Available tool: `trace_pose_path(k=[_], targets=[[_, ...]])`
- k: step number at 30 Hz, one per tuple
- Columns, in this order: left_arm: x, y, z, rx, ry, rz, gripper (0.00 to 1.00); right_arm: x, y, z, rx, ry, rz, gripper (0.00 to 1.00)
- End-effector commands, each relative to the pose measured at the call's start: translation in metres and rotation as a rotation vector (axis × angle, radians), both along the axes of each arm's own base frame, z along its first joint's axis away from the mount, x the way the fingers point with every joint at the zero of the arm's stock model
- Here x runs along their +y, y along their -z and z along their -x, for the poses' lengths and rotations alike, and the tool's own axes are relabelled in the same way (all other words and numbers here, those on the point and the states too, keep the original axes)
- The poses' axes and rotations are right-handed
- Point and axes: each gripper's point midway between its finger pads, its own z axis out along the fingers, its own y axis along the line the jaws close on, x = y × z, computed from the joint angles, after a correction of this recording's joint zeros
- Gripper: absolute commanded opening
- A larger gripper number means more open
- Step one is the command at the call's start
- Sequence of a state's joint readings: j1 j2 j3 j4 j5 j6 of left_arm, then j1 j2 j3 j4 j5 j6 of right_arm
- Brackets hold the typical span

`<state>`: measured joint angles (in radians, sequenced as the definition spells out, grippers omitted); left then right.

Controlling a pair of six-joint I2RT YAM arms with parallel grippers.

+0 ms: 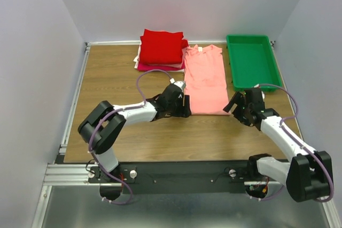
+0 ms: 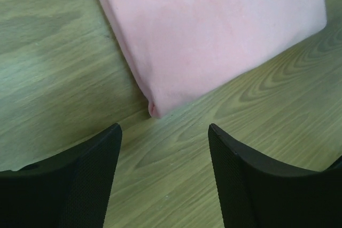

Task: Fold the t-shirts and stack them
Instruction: Fold the tshirt

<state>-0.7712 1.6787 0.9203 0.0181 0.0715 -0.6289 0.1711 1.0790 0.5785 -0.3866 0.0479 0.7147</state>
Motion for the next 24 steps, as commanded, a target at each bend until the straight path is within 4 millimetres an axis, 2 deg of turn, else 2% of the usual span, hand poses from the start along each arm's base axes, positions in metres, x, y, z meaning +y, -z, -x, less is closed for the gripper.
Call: trace_pose_path(k=[1,7,10,12,16,17,19,22,24], targets=[[-0.011,0.014,0.004,0.039,0.029,0.005,0.7,-0.003,0.012,-0.002,0.05,0.047,0.008,0.95],[-0.011,0.029,0.003,0.058,0.03,-0.028,0.59,-0.006,0.018,-0.003,0.072,0.066,0.017,0.91],[-0.013,0.034,0.0,0.06,0.033,-0.04,0.57,-0.008,0.018,-0.003,0.07,0.07,0.028,0.88],[-0.014,0.037,-0.003,0.062,0.034,-0.05,0.53,-0.01,0.019,-0.002,0.072,0.078,0.033,0.87],[-0.016,0.042,-0.004,0.069,0.042,-0.058,0.32,-0.012,0.018,-0.004,0.067,0.088,0.042,0.87],[-0.017,0.045,-0.005,0.071,0.046,-0.066,0.19,-0.012,0.02,-0.004,0.072,0.087,0.044,0.86],[-0.017,0.045,-0.006,0.07,0.047,-0.073,0.02,-0.012,0.021,-0.004,0.077,0.085,0.04,0.83],[-0.016,0.044,-0.006,0.065,0.045,-0.076,0.0,-0.01,0.021,-0.007,0.078,0.077,0.033,0.78],[-0.015,0.041,-0.007,0.056,0.041,-0.074,0.0,-0.009,0.019,-0.011,0.07,0.076,0.032,0.69]])
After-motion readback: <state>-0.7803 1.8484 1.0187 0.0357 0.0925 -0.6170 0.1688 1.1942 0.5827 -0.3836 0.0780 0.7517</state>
